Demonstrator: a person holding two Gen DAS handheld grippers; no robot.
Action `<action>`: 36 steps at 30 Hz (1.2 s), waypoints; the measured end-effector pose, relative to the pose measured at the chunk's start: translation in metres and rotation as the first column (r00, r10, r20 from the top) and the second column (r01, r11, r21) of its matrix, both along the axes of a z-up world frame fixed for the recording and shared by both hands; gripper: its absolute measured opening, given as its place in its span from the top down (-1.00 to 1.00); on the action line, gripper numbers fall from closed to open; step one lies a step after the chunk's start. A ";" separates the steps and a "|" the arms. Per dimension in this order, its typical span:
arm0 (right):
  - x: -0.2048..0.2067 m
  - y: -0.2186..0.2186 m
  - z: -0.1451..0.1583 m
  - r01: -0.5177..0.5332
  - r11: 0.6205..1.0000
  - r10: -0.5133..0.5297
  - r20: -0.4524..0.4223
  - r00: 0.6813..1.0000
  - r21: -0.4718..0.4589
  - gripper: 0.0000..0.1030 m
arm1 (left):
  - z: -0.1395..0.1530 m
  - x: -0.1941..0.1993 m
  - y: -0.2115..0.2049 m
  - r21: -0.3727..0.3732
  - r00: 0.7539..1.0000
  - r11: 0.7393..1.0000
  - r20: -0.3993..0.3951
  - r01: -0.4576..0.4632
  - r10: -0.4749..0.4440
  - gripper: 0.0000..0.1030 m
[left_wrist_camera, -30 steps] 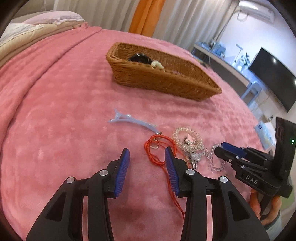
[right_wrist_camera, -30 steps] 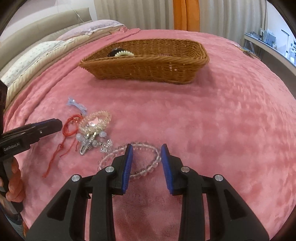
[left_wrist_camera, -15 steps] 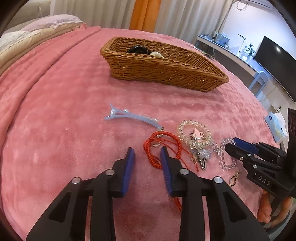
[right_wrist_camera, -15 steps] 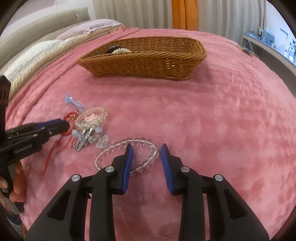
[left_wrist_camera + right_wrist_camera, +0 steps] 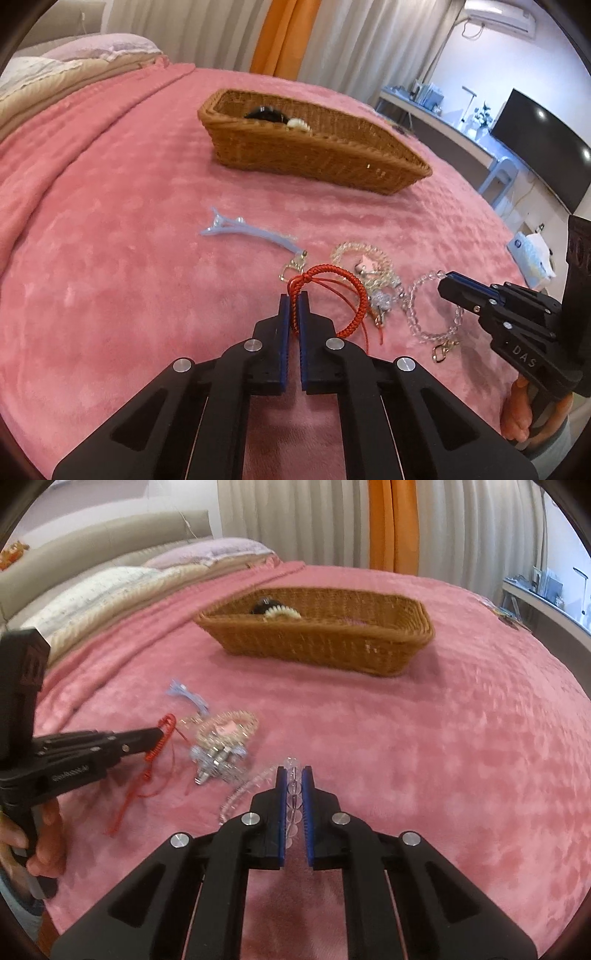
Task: Organize jewelry
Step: 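Grasp the red cord bracelet with the left tool while the right grasps a clear bead bracelet, then carry both bracelets into the basket and open both tools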
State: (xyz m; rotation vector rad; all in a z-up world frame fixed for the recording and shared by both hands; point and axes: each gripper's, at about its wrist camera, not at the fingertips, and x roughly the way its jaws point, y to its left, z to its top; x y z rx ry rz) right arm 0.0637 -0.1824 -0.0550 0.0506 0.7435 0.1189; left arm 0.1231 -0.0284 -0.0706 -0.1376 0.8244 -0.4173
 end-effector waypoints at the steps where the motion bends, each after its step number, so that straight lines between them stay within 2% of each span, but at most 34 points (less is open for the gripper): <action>1: -0.003 0.000 0.004 -0.007 1.000 0.007 0.016 1.000 0.010 0.88 | 0.002 -0.001 0.001 -0.007 1.000 1.000 0.005 -0.002 0.002 0.96; 9: -0.009 -0.008 0.028 -0.044 0.991 0.038 0.049 0.998 0.129 0.88 | 0.007 -0.002 0.009 -0.062 1.000 0.998 0.022 -0.020 0.022 0.96; 13: -0.011 -0.006 0.045 -0.053 0.990 0.044 0.068 0.997 0.134 0.88 | 0.017 -0.003 0.012 -0.071 0.999 0.997 0.039 -0.023 0.026 0.96; 19: -0.002 -0.009 0.082 -0.059 0.994 0.047 0.121 0.992 0.095 0.88 | 0.055 0.004 0.007 -0.026 0.992 0.999 0.124 -0.023 0.026 0.96; 24: 0.025 -0.014 0.114 -0.059 0.997 0.051 0.174 0.983 0.043 0.88 | 0.094 0.028 -0.002 -0.008 0.981 1.000 0.194 -0.016 0.017 0.96; 27: 0.048 -0.019 0.126 -0.048 0.998 0.040 0.196 0.980 0.035 0.88 | 0.107 0.048 -0.011 0.000 0.977 1.000 0.214 -0.017 0.016 0.96; 31: 0.085 -0.029 0.131 -0.026 0.998 0.015 0.197 0.980 0.051 0.88 | 0.113 0.083 -0.025 -0.005 0.976 1.000 0.217 -0.016 0.017 0.96; 36: 0.136 -0.035 0.117 -0.015 0.997 0.003 0.164 0.986 0.073 0.88 | 0.103 0.123 -0.041 -0.036 0.978 0.999 0.205 -0.015 0.022 0.96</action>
